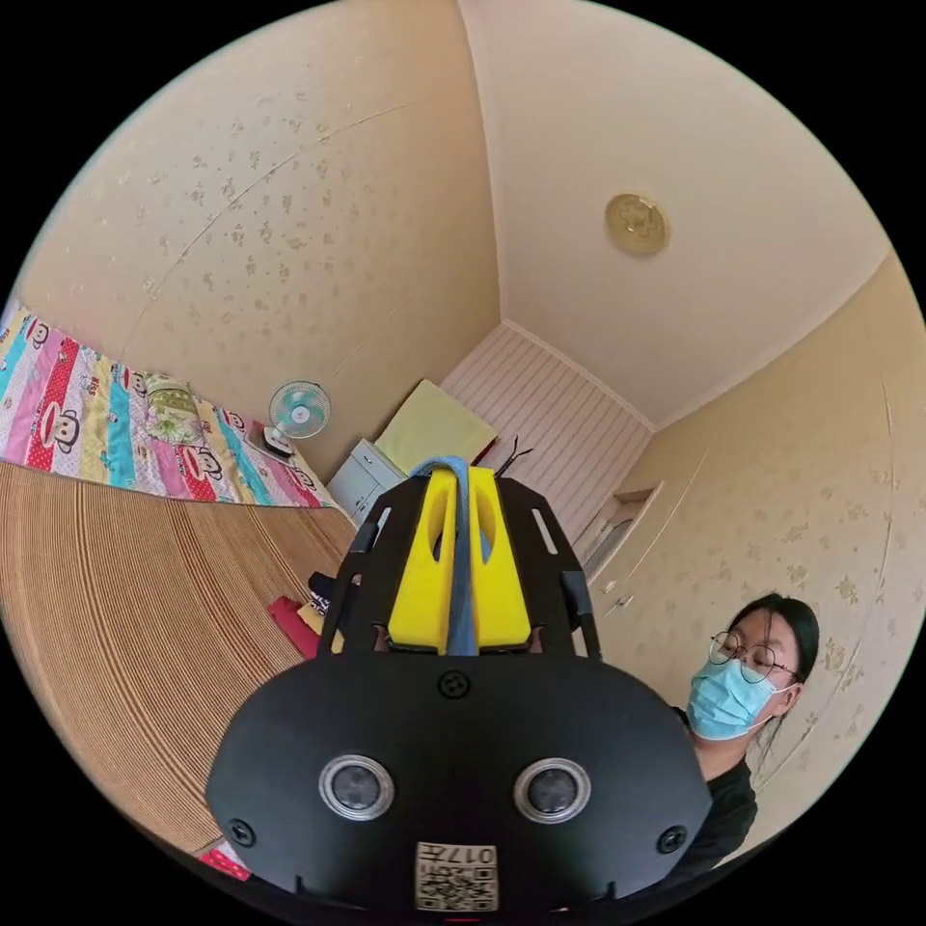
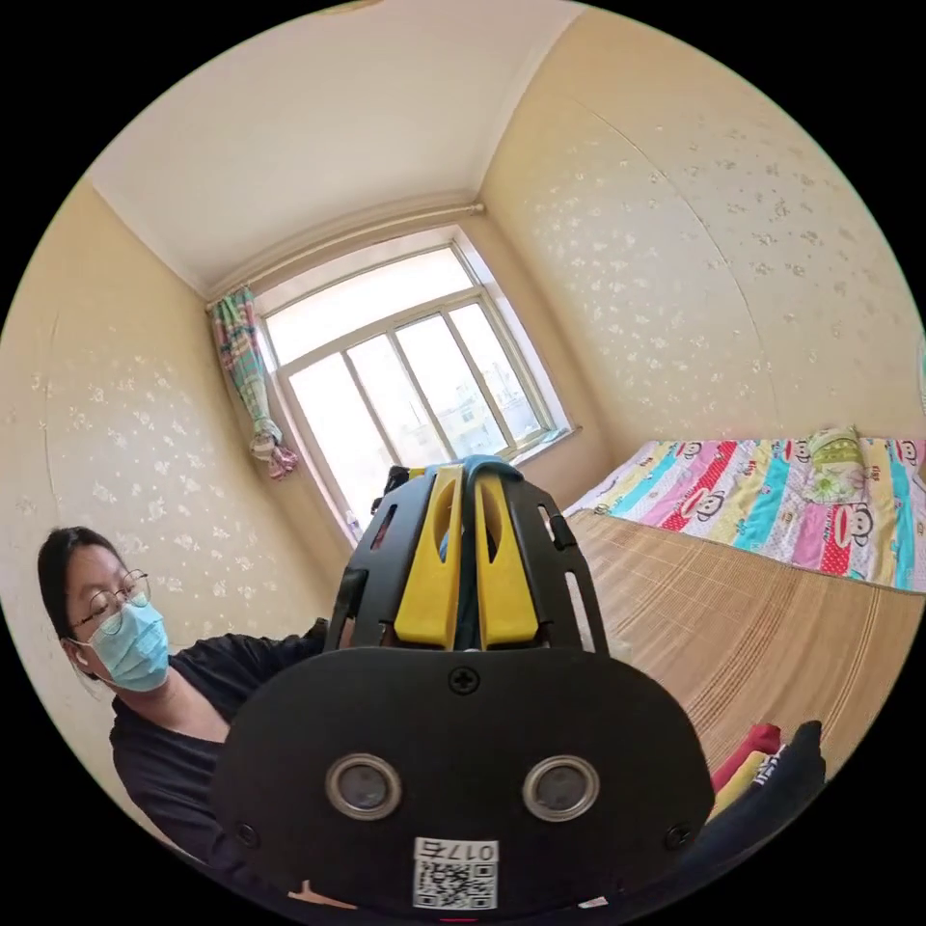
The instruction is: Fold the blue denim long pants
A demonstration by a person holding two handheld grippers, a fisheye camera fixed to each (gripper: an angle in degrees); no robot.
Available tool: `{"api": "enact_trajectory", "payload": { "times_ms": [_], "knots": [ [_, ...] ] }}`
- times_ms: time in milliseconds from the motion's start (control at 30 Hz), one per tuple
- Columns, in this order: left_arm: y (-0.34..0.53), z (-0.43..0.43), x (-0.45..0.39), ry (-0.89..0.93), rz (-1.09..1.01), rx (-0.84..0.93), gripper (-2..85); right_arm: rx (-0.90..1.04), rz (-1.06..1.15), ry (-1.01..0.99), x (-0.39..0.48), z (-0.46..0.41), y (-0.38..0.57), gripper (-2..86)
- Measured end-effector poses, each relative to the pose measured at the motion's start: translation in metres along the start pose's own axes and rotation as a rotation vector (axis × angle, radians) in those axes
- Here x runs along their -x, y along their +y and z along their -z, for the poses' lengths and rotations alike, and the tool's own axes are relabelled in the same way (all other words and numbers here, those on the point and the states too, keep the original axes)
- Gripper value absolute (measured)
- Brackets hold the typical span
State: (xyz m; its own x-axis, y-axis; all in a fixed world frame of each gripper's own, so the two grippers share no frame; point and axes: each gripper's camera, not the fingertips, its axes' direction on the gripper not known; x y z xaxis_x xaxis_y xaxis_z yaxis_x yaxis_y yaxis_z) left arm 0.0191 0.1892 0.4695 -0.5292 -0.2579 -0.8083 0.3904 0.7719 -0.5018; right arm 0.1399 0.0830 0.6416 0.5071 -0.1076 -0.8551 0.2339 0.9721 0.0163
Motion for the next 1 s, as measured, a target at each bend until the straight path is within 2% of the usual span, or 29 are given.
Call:
{"api": "enact_trajectory", "payload": {
  "times_ms": [67,167,267,367,467,567,733,1000],
  "knots": [
    [-0.011,-0.019,0.051,-0.083,0.067,0.039,-0.7,0.085,-0.065,0.221,-0.049,-0.034,-0.006,1.4],
    [-0.014,-0.048,0.137,-0.172,0.175,0.094,-0.7,0.152,-0.200,0.378,-0.118,-0.075,0.003,1.4],
    [0.005,-0.068,0.211,-0.236,0.275,0.152,-0.6,0.170,-0.393,0.435,-0.179,-0.101,0.031,1.4],
    [0.039,-0.077,0.268,-0.304,0.292,0.204,-0.5,0.207,-0.430,0.465,-0.216,-0.124,0.069,1.4],
    [0.081,-0.072,0.309,-0.266,0.327,0.197,-0.5,0.224,-0.454,0.402,-0.237,-0.130,0.107,1.4],
    [0.128,-0.061,0.327,-0.205,0.325,0.177,-0.5,0.253,-0.431,0.342,-0.236,-0.128,0.148,1.4],
    [0.219,-0.042,0.327,-0.189,0.319,0.196,-0.4,0.330,-0.354,0.358,-0.193,-0.125,0.236,1.5],
    [0.343,-0.024,0.325,-0.317,0.353,0.264,0.4,0.423,-0.356,0.503,-0.143,-0.131,0.389,2.0]
  ]
}}
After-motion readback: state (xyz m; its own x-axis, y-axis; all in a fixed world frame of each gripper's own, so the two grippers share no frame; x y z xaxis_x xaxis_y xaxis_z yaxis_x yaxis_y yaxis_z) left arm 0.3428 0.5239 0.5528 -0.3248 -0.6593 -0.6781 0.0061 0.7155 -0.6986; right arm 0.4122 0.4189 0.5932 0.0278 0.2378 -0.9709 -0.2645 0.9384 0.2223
